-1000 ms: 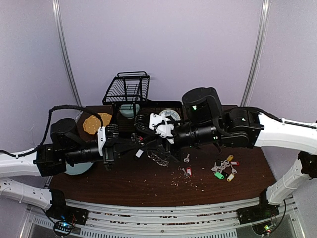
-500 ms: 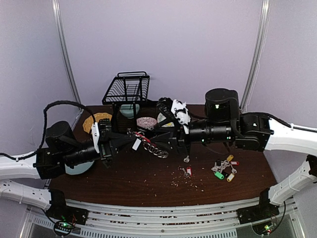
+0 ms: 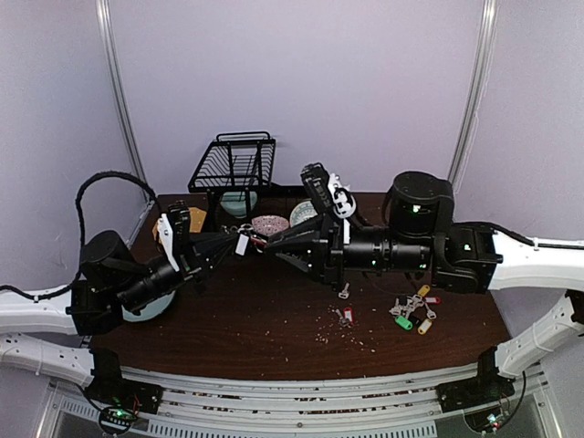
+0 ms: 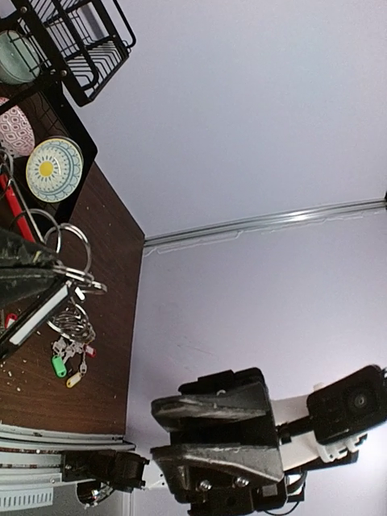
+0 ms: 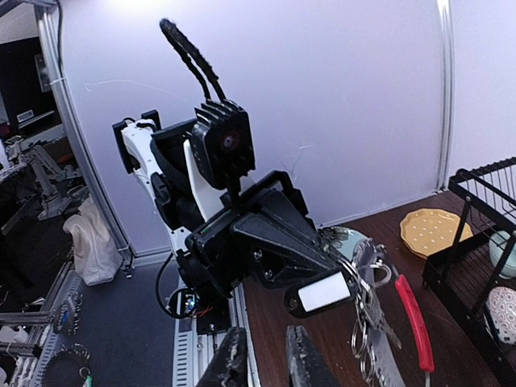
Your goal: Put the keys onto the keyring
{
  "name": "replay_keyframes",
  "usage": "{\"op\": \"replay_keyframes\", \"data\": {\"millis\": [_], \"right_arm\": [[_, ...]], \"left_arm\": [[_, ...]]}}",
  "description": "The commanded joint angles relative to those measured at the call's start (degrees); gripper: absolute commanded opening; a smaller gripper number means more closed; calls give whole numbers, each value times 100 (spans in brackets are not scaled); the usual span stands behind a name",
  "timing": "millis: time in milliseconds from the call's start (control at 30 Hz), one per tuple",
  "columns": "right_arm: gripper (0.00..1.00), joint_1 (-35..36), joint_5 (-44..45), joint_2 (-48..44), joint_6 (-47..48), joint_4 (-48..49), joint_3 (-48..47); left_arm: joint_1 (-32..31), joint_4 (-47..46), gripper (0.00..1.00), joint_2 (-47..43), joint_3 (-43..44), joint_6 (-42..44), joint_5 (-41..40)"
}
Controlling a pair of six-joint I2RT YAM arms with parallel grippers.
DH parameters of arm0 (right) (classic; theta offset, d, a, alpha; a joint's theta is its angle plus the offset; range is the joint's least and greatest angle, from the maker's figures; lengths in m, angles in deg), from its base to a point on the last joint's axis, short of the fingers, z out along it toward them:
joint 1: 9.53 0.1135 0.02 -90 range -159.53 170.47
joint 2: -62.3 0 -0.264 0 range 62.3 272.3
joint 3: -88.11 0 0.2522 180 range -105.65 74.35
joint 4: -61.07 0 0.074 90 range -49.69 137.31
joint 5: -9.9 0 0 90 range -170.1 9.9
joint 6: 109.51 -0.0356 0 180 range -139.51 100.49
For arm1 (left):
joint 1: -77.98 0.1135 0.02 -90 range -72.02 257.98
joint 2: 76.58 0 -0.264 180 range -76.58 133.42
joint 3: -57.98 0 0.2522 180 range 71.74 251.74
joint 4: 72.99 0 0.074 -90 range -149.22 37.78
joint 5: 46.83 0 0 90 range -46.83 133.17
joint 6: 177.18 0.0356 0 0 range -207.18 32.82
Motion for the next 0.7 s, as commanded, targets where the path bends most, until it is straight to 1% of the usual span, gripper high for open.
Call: {"op": "replay_keyframes", "data": {"millis": [0,133,333,533,600,667], "right_arm": [[16,-103,-868,225,-79,520,-336],[14,-170,-1074,450,-96,496,-472],[12,-194,-1031,637,6,127,-598],[11,-397,-841,536,-53,125,-384],[11,-420,-735,528,-42,31,-375],[12,-425,-643,524,7,-130,-418]], "left_arm": [[-29,-761,0,-152,-183,-120,822],[-22,-791,0,-173,-162,-59,1353],[-26,-781,0,-168,-130,-120,1480],[-22,-908,0,-266,-229,-91,1827],[-23,-920,0,-273,-238,-77,1799],[-26,-891,0,-242,-213,-126,1436]]}}
